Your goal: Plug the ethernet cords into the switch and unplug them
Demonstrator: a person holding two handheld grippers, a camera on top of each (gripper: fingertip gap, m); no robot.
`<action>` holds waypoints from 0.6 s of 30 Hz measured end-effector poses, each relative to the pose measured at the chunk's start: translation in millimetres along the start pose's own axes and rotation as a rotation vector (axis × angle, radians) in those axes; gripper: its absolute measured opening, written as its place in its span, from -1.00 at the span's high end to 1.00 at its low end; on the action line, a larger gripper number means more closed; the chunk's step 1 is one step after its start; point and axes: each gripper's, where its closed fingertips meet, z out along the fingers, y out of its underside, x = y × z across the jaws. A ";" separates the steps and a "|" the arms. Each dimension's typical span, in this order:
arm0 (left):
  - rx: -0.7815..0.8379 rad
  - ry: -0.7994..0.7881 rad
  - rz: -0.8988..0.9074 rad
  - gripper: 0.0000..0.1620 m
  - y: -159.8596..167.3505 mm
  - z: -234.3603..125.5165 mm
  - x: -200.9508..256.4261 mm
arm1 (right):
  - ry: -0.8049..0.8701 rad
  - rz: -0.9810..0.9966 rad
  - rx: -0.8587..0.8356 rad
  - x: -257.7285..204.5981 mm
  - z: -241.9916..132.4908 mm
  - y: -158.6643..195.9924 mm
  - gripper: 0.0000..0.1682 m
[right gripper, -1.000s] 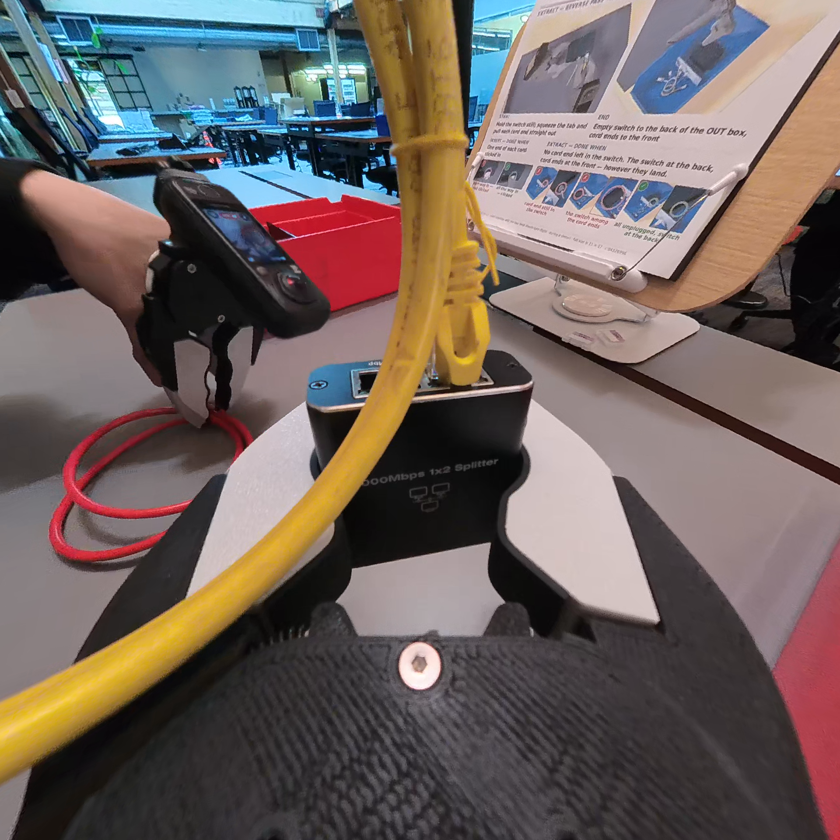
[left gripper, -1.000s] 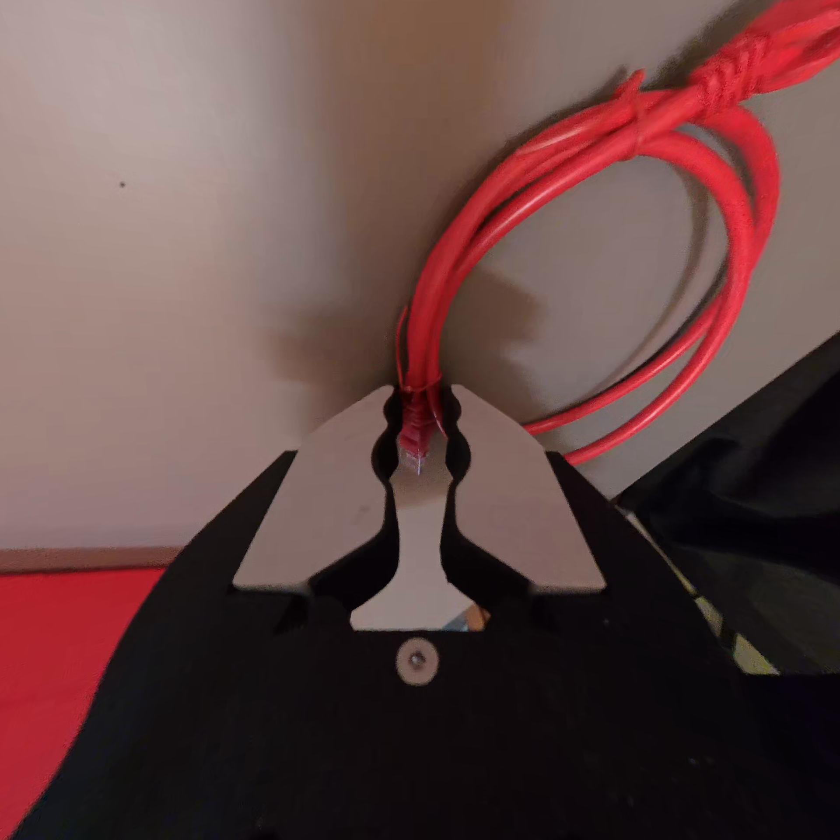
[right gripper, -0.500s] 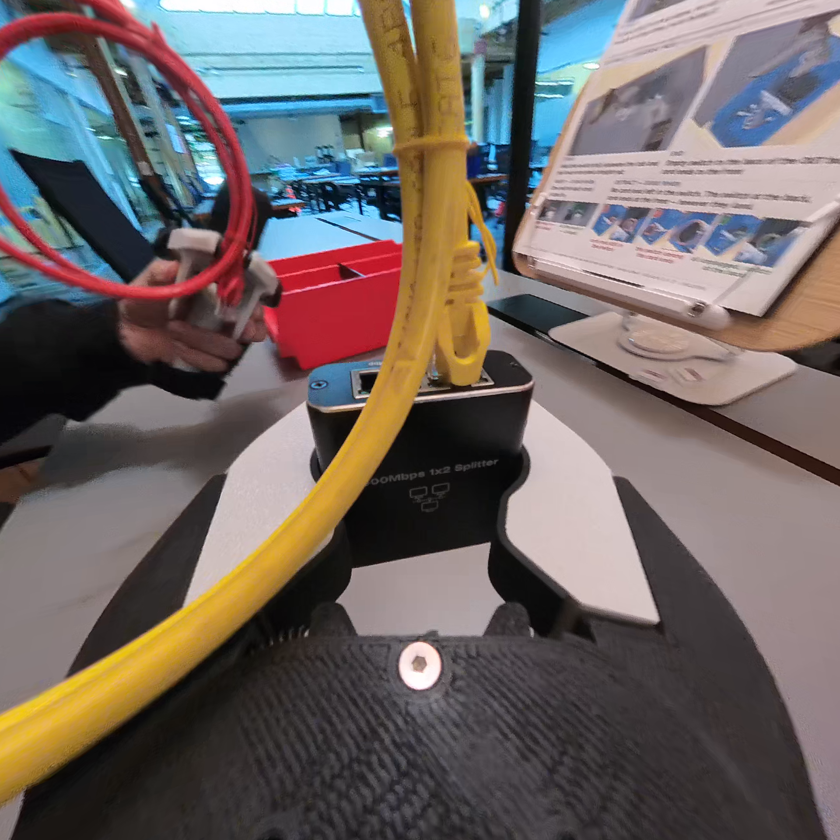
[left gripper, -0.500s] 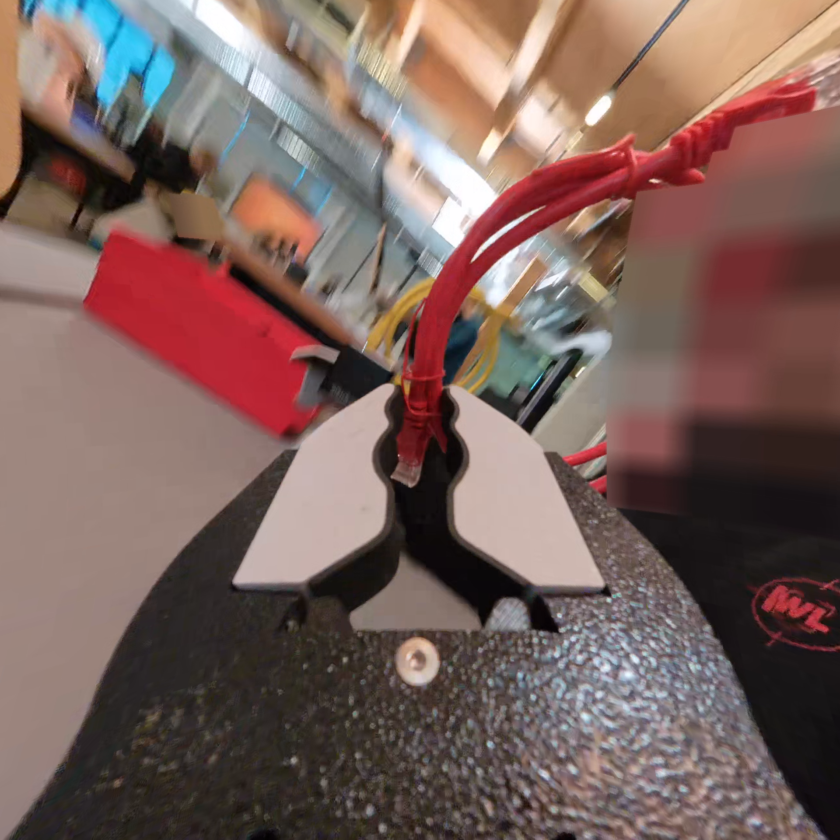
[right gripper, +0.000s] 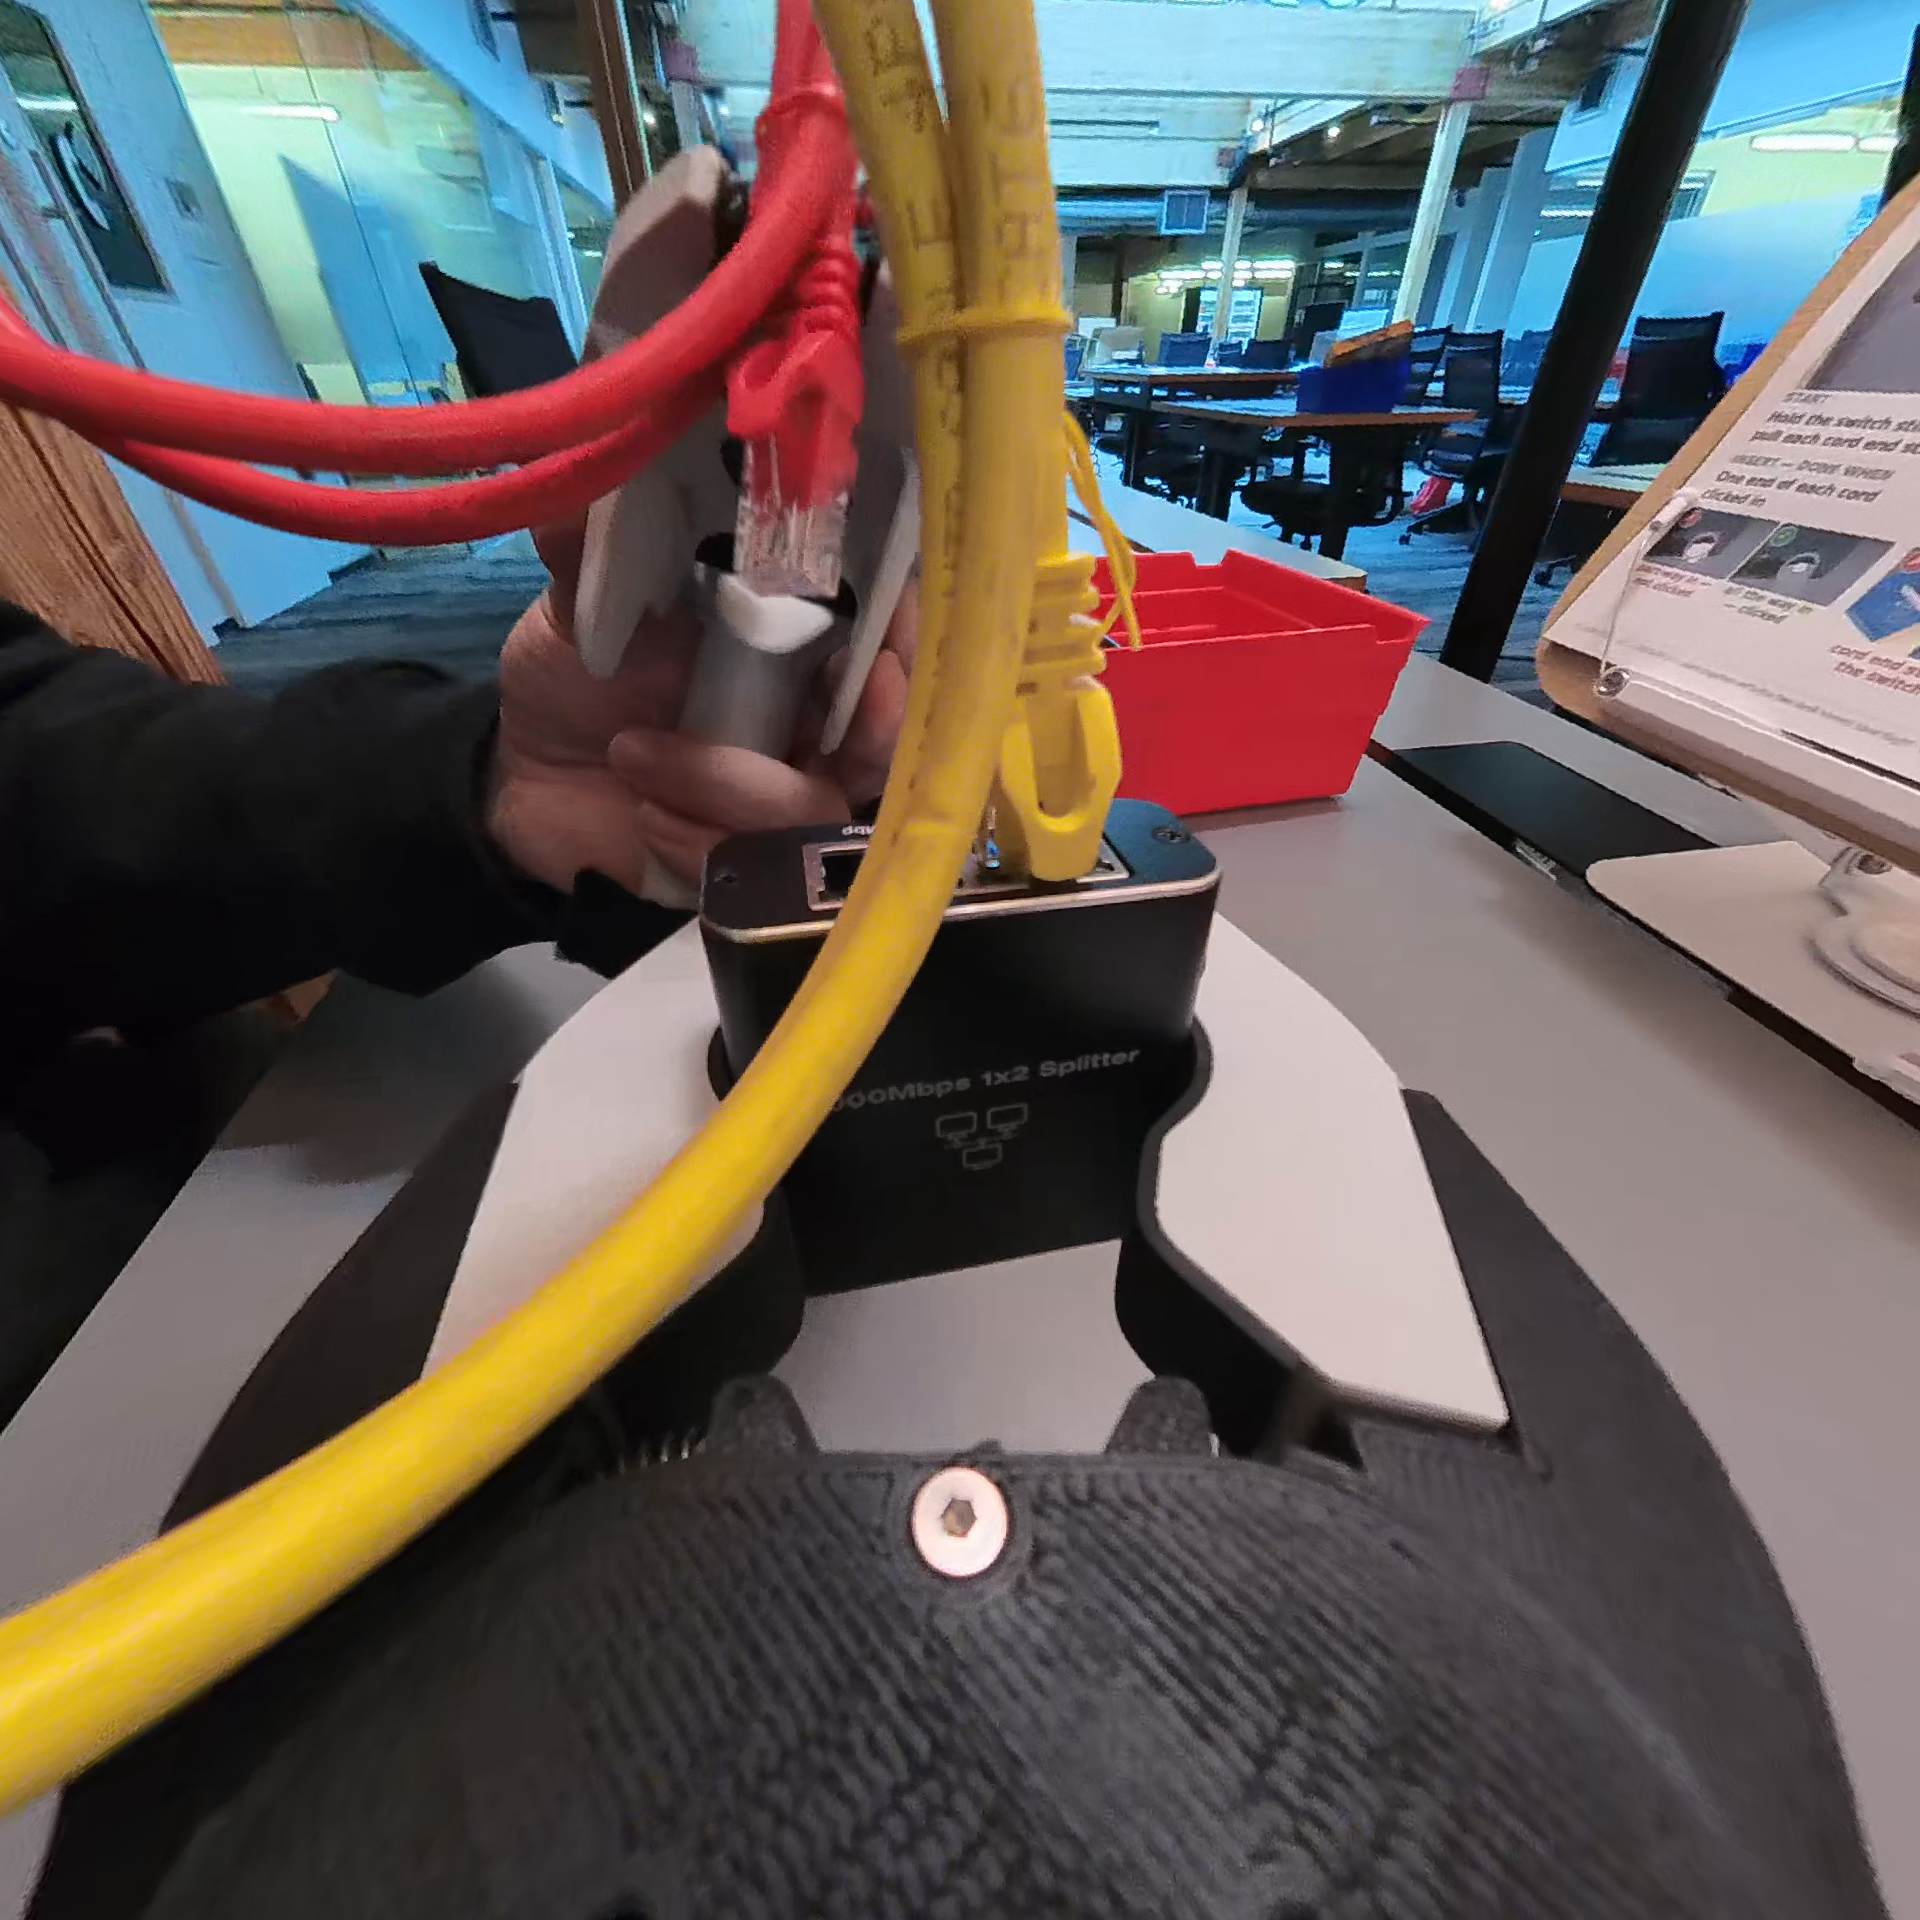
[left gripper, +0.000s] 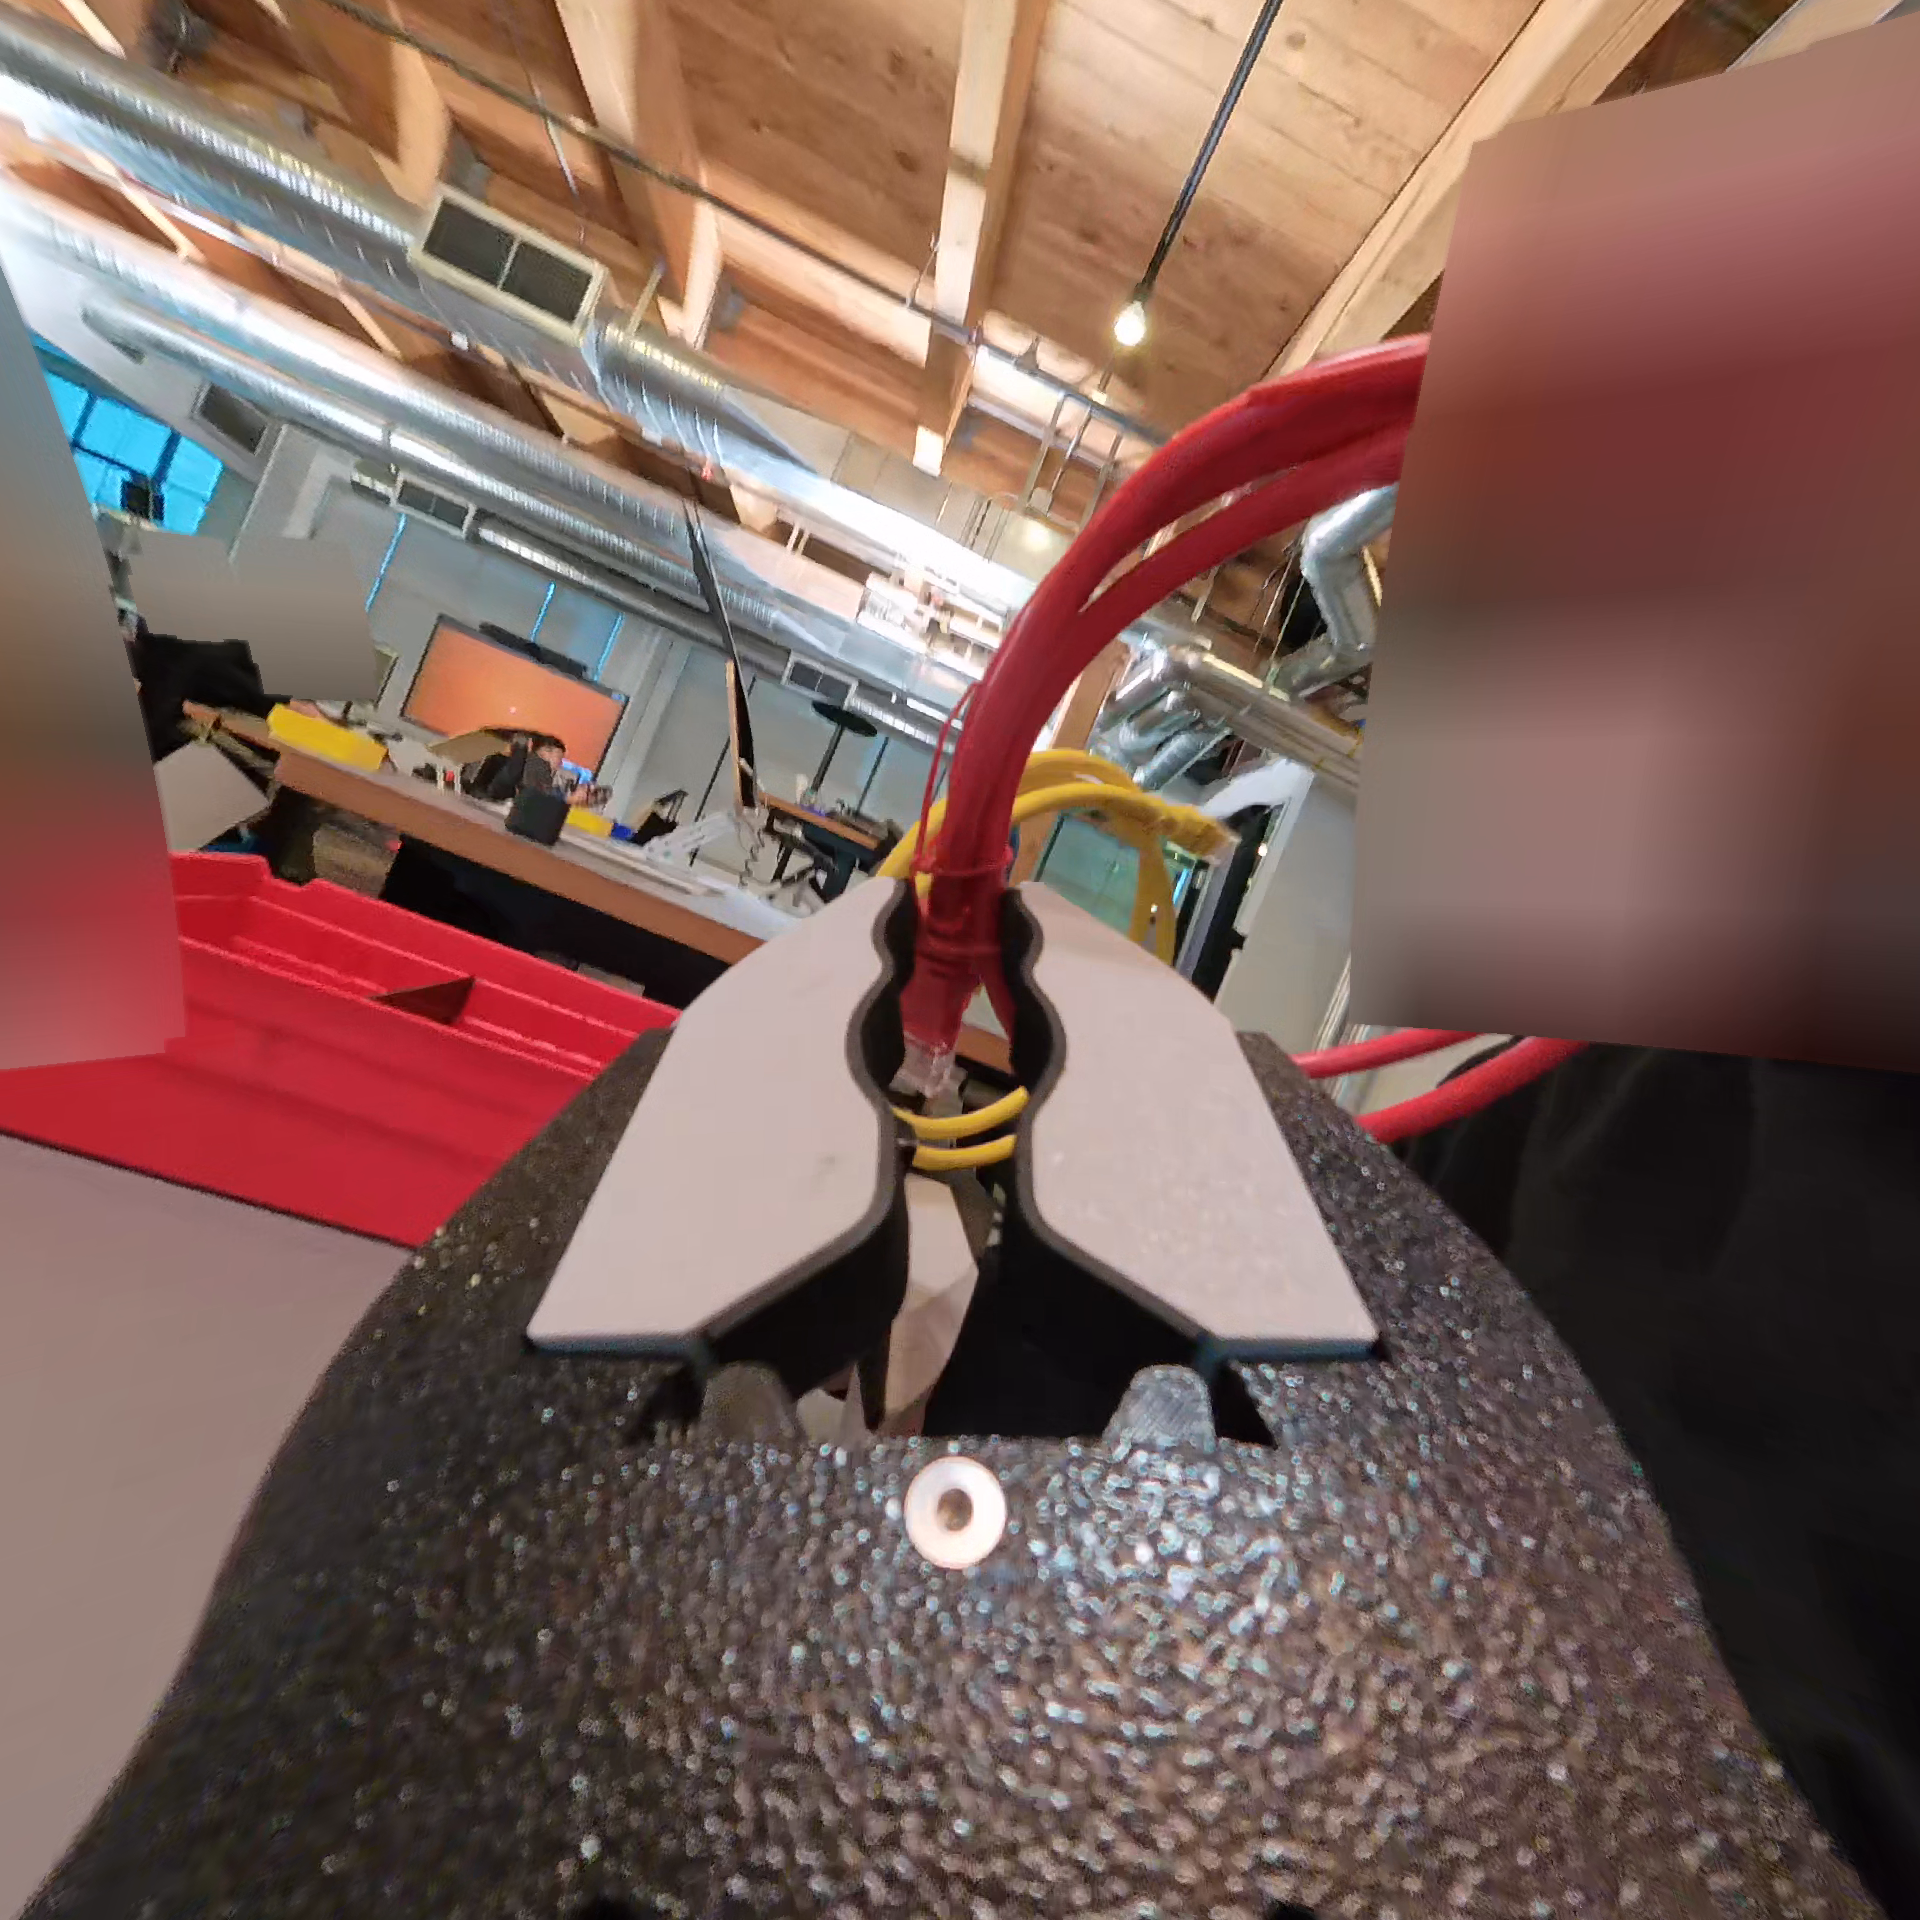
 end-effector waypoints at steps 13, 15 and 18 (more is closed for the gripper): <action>-0.129 -0.112 0.095 0.81 27.2 24.9 -15.9 | 0.092 -0.038 -0.062 9.5 1.4 4.4 0.09; -0.148 -0.151 0.123 0.81 31.0 25.8 -20.4 | 0.095 -0.010 -0.063 10.9 1.4 4.7 0.09; -0.178 -0.270 0.174 0.81 33.4 25.0 -31.4 | 0.131 0.033 -0.092 19.5 -0.6 12.0 0.09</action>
